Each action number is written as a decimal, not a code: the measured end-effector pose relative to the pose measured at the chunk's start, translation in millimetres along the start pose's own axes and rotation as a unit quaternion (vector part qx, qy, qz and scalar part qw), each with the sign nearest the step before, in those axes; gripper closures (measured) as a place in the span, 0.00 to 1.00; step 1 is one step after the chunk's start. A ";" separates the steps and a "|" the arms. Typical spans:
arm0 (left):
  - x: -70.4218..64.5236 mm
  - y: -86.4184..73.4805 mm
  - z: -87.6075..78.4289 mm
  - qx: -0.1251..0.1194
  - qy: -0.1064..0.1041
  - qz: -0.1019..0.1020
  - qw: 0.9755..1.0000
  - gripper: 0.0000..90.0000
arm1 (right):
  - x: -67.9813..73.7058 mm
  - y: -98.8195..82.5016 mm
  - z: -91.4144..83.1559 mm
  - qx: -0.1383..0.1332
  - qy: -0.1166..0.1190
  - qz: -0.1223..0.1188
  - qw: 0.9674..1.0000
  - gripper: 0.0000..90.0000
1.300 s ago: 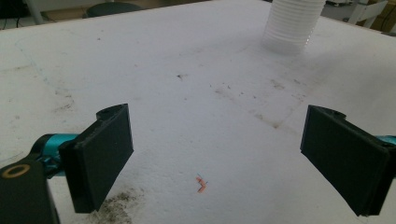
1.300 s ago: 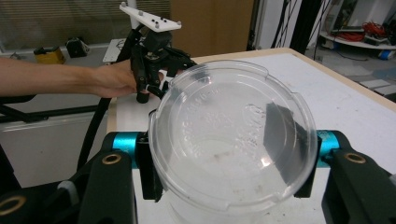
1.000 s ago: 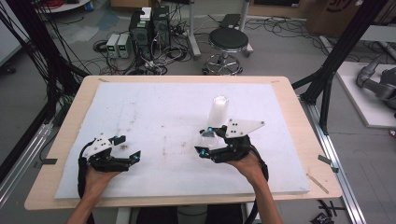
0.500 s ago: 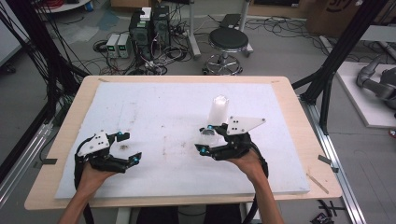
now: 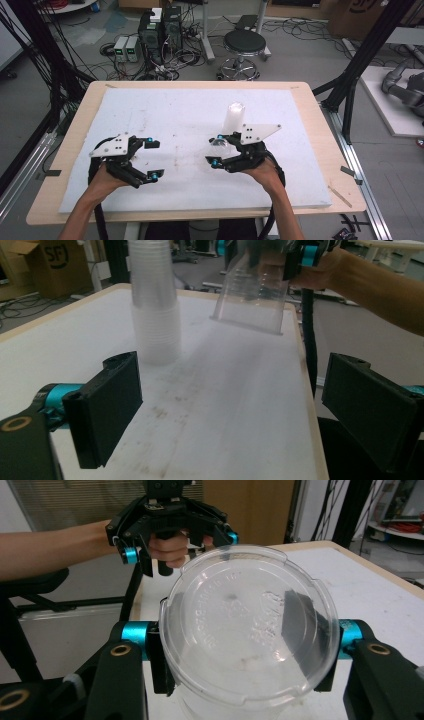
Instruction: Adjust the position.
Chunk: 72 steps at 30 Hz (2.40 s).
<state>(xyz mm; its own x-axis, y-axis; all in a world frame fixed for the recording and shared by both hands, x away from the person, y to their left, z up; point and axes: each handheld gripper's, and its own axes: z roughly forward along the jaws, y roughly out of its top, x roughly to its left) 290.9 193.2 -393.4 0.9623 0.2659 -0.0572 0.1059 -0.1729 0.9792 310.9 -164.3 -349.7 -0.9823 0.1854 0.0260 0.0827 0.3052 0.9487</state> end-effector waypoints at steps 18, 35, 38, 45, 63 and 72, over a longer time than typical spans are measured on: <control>-21.8 24.5 86.1 -0.021 -0.070 0.029 0.997 0.10 | 5.3 4.1 8.6 -0.039 0.059 0.000 0.998 0.49; -22.9 22.5 95.9 -0.036 -0.077 0.029 0.996 0.18 | 4.2 3.5 5.1 -0.071 0.074 0.011 0.995 0.49; -22.6 22.5 95.7 -0.037 -0.077 0.032 0.996 0.21 | 4.1 3.1 6.4 -0.071 0.076 0.011 0.995 0.49; -21.9 22.5 94.1 -0.036 -0.070 0.041 0.996 0.36 | 4.4 2.8 7.1 -0.068 0.079 0.013 0.994 0.49; -20.4 23.2 84.0 -0.009 -0.054 0.038 0.998 0.37 | 7.3 4.2 5.4 -0.029 0.047 0.021 0.998 0.14; -17.6 51.8 73.9 0.234 -0.067 0.059 0.968 0.37 | 16.1 15.5 4.4 0.121 0.033 -0.032 0.992 0.14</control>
<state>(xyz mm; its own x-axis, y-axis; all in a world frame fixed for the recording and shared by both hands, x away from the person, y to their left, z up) 298.0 109.5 -356.1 0.9951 0.0985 -0.0062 0.0656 -0.6132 0.7872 297.1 -152.4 -336.0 -0.9951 0.0991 -0.0026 0.0507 0.5310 0.8458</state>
